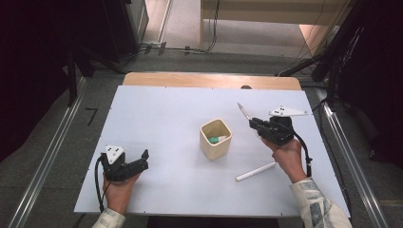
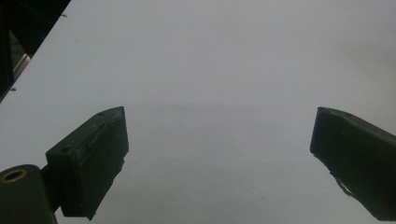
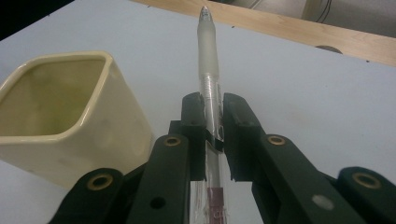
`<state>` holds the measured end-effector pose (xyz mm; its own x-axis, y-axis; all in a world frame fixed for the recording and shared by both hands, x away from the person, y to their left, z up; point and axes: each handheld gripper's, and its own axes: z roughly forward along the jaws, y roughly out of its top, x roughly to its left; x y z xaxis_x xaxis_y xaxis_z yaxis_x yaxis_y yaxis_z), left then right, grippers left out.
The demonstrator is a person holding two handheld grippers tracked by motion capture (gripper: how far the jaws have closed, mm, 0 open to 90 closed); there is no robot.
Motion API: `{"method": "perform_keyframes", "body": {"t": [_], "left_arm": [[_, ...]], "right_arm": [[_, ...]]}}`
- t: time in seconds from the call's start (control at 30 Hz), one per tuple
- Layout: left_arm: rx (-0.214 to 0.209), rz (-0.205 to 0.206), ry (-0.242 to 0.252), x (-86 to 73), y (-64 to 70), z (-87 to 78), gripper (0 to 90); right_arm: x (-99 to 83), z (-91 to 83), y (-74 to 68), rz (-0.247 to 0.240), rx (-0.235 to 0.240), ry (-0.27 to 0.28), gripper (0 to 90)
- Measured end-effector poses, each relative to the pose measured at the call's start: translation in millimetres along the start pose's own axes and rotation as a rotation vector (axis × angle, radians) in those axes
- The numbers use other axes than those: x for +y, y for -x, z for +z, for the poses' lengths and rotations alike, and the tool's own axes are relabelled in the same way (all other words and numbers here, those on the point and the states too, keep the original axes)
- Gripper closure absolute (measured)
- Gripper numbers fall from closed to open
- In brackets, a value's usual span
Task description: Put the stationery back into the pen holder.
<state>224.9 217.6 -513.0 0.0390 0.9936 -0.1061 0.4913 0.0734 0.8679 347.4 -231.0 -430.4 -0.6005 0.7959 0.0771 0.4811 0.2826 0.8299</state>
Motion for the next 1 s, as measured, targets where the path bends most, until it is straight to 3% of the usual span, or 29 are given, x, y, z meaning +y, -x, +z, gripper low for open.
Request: {"method": "perform_keyframes", "body": {"t": [1.0], "left_arm": [[-0.001, -0.002, 0.002, 0.1, -0.1, -0.3, 5.3]], "right_arm": [[17.2, 2.3, -30.9, -0.043, 0.073, 0.021, 77.7]]}}
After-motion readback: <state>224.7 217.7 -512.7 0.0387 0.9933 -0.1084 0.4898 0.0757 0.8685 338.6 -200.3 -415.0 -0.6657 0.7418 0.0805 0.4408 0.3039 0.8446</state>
